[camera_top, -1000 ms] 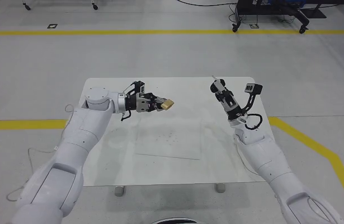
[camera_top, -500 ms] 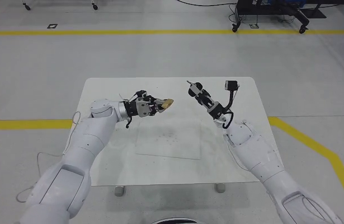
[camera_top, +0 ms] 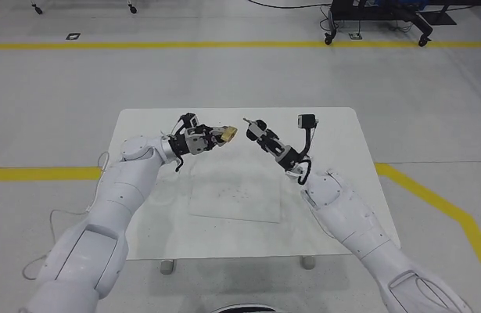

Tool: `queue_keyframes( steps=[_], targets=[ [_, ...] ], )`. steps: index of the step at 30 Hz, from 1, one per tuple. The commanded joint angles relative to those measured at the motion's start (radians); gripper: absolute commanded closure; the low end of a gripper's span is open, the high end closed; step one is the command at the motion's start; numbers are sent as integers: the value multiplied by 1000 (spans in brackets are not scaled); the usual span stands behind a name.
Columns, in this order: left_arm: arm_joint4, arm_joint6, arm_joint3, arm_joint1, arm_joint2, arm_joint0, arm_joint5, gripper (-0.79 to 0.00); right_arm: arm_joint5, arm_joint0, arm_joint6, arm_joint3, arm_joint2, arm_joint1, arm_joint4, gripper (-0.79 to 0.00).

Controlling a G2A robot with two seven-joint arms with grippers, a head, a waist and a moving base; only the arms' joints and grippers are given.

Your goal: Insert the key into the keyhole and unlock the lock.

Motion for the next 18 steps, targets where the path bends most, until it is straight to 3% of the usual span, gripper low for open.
queue_keyframes(
  steps=[1, 6, 18],
  targets=[
    [-3, 6, 2, 0, -6, 2, -12, 0, 17, -4, 52, -4, -8, -2, 38, 0],
    [19, 37, 1, 1, -13, 4, -50, 0, 161, 5, 195, -38, -5, 4, 52, 0],
    [105, 124, -25, 8, -25, 14, -178, 0, 322, -61, 202, -171, 43, 17, -22, 0]
  ],
)
